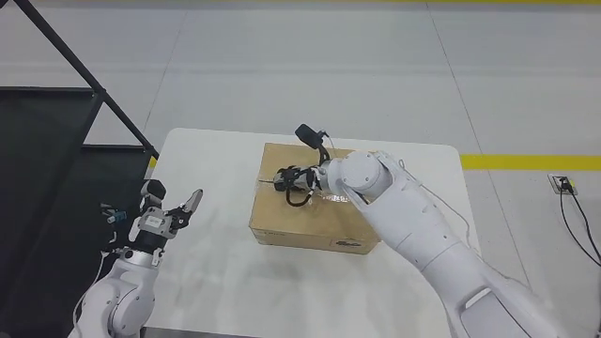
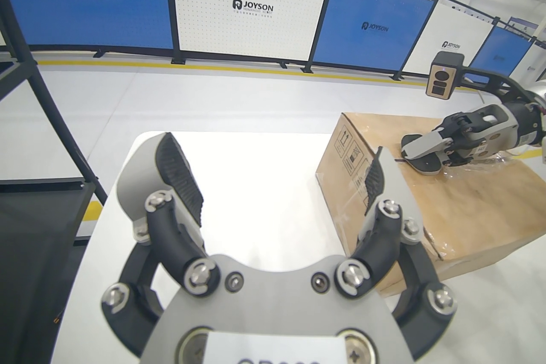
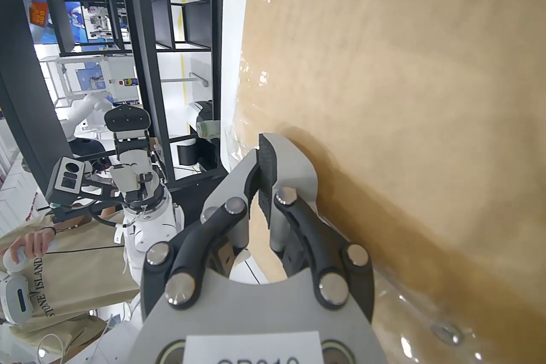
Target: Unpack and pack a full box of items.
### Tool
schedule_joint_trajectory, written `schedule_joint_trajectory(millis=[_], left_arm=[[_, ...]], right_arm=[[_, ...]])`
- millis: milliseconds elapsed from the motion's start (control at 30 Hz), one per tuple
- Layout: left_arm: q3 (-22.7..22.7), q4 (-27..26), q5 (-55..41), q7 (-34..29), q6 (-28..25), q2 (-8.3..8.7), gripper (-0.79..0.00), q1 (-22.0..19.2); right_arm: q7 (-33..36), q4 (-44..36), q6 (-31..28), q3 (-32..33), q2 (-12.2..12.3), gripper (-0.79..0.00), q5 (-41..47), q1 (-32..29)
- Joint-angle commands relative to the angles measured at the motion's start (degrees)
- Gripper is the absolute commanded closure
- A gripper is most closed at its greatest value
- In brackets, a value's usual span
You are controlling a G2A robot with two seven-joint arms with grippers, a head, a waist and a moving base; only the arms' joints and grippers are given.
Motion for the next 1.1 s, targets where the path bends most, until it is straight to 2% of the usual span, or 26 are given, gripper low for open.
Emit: schedule_joint_trajectory(millis=[0,200,567,1067], left_arm=[[0.27,0.1,0.2,-0.16,-0.09,0.01,-0.785,-0.31],[1.09,0.45,0.83,-0.71,-0.28,0.02,-0.785,-1.28],[2.83,1.09,1.7,-1.19,-0.55,-0.01,-0.785,-3.08],[3.7,1.58,1.92,-1.28,-0.49,0.03,-0.785,-3.81]], right_arm=[[0.5,-1.48,1.03,1.19,0.92,0.0,-1.52,-0.65],[1.99,-7.81,3.81,6.25,4.21,0.0,-5.4,-4.07],[6.73,-24.85,11.89,17.36,10.38,0.0,-14.49,-14.39],[8.45,-33.03,17.5,28.68,14.66,0.0,-20.45,-22.63]])
